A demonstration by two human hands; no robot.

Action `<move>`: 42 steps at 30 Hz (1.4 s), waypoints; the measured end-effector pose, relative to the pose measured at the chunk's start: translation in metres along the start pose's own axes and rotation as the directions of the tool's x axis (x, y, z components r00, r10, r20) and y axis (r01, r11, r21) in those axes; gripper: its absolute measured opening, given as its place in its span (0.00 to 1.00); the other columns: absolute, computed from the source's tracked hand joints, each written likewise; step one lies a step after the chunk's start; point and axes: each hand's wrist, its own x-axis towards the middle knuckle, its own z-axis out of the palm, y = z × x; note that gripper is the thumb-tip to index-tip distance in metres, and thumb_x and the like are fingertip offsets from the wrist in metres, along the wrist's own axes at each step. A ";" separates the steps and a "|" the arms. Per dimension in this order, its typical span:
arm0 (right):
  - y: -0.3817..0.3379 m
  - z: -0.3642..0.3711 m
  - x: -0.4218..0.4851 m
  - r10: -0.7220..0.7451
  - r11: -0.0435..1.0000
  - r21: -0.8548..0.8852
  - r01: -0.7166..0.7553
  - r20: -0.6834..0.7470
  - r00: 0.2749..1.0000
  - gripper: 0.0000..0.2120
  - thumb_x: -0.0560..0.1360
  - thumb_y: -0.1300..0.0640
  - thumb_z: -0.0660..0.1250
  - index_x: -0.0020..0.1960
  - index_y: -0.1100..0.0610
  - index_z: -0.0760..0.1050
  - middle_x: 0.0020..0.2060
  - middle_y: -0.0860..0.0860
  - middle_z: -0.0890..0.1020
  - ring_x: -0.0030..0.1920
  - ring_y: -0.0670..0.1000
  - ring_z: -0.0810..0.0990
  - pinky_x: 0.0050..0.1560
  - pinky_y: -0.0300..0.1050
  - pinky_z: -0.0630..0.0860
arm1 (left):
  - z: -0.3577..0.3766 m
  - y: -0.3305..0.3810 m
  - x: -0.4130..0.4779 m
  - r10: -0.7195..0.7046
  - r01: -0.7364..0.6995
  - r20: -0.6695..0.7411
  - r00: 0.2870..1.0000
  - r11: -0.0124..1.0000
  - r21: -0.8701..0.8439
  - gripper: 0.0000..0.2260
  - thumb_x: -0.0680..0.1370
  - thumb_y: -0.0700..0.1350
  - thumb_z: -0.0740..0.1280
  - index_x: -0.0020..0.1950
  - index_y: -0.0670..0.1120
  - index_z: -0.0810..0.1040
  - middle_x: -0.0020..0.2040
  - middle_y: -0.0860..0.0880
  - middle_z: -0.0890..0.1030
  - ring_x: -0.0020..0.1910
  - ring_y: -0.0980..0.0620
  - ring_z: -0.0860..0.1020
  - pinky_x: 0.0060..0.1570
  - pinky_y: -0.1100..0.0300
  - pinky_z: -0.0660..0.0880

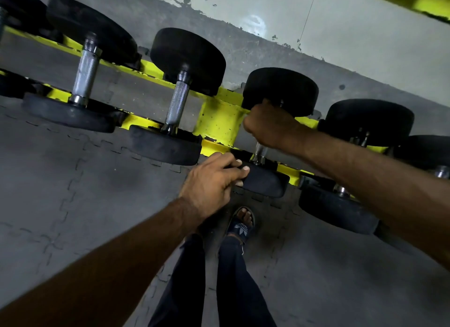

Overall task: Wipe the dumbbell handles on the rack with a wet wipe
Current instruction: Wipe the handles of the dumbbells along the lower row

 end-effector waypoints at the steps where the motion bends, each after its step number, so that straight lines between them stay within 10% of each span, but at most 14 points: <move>1: 0.001 0.000 0.002 0.013 1.000 -0.001 -0.013 0.010 1.000 0.05 0.74 0.67 0.64 0.46 0.62 0.78 0.46 0.61 0.80 0.51 0.65 0.79 0.54 0.53 0.74 | 0.000 0.000 0.000 0.002 -0.002 0.000 1.000 1.000 -0.001 0.08 0.77 0.41 0.70 0.54 0.47 0.84 0.48 0.47 0.79 0.47 0.44 0.77 0.42 0.49 0.78; 6: -0.013 0.012 -0.002 -0.151 0.962 0.255 0.101 0.182 0.972 0.02 0.69 0.60 0.70 0.41 0.56 0.80 0.35 0.54 0.82 0.38 0.57 0.82 0.39 0.49 0.80 | -0.002 0.001 0.001 0.007 -0.008 0.003 1.000 1.000 0.007 0.08 0.78 0.42 0.68 0.54 0.48 0.85 0.48 0.48 0.79 0.47 0.45 0.77 0.42 0.51 0.78; 15: 0.002 0.033 -0.041 -0.204 0.933 0.263 0.246 -0.177 0.963 0.09 0.64 0.62 0.60 0.36 0.55 0.79 0.33 0.55 0.78 0.39 0.60 0.77 0.37 0.54 0.76 | -0.004 0.000 0.002 0.011 -0.011 0.020 1.000 1.000 -0.014 0.09 0.76 0.43 0.70 0.55 0.49 0.84 0.48 0.49 0.79 0.47 0.45 0.78 0.41 0.50 0.78; 19: 0.014 0.051 -0.045 0.089 0.890 0.446 0.098 -0.380 0.921 0.12 0.70 0.68 0.67 0.51 0.60 0.83 0.49 0.56 0.84 0.50 0.61 0.82 0.49 0.52 0.80 | -0.004 0.001 0.002 0.002 -0.001 0.023 1.000 1.000 -0.017 0.10 0.78 0.46 0.65 0.54 0.48 0.84 0.47 0.48 0.79 0.47 0.45 0.78 0.40 0.50 0.78; 23: 0.008 0.056 -0.048 0.466 0.686 0.712 -0.150 -0.272 0.842 0.13 0.76 0.62 0.68 0.60 0.59 0.80 0.58 0.53 0.78 0.57 0.55 0.78 0.54 0.42 0.73 | -0.006 0.002 0.003 -0.004 0.005 0.030 1.000 1.000 -0.024 0.11 0.79 0.47 0.64 0.54 0.48 0.85 0.47 0.48 0.79 0.47 0.44 0.78 0.41 0.50 0.78; 29: -0.006 0.053 -0.045 0.048 0.942 0.337 0.005 -0.149 0.988 0.17 0.75 0.53 0.55 0.51 0.57 0.82 0.51 0.55 0.81 0.54 0.59 0.79 0.52 0.51 0.77 | -0.007 0.004 0.004 0.006 -0.006 0.023 1.000 1.000 -0.017 0.12 0.78 0.46 0.62 0.53 0.48 0.85 0.46 0.48 0.79 0.46 0.44 0.78 0.40 0.51 0.78; 34: 0.002 0.011 -0.015 0.288 0.957 0.088 -0.278 -0.143 0.947 0.11 0.76 0.62 0.61 0.52 0.59 0.81 0.51 0.58 0.82 0.56 0.62 0.78 0.47 0.50 0.71 | -0.005 0.004 0.002 -0.006 0.006 0.030 1.000 1.000 -0.019 0.11 0.79 0.47 0.63 0.54 0.48 0.85 0.47 0.48 0.79 0.47 0.45 0.78 0.41 0.50 0.78; 38: -0.021 -0.004 -0.007 0.219 0.973 -0.072 -0.217 0.017 0.976 0.12 0.78 0.63 0.62 0.59 0.58 0.79 0.56 0.58 0.81 0.61 0.61 0.75 0.54 0.51 0.72 | -0.004 0.001 0.003 -0.015 0.016 0.028 0.999 1.000 -0.009 0.08 0.78 0.45 0.68 0.54 0.48 0.85 0.48 0.49 0.78 0.48 0.46 0.77 0.41 0.50 0.78; 42: -0.010 0.005 -0.021 0.105 0.986 0.124 -0.108 0.030 0.994 0.09 0.76 0.62 0.62 0.51 0.61 0.79 0.50 0.60 0.77 0.52 0.62 0.78 0.41 0.47 0.69 | -0.003 0.002 0.002 0.003 -0.003 0.001 1.000 1.000 -0.024 0.07 0.77 0.41 0.70 0.53 0.47 0.85 0.47 0.48 0.79 0.46 0.45 0.78 0.41 0.50 0.78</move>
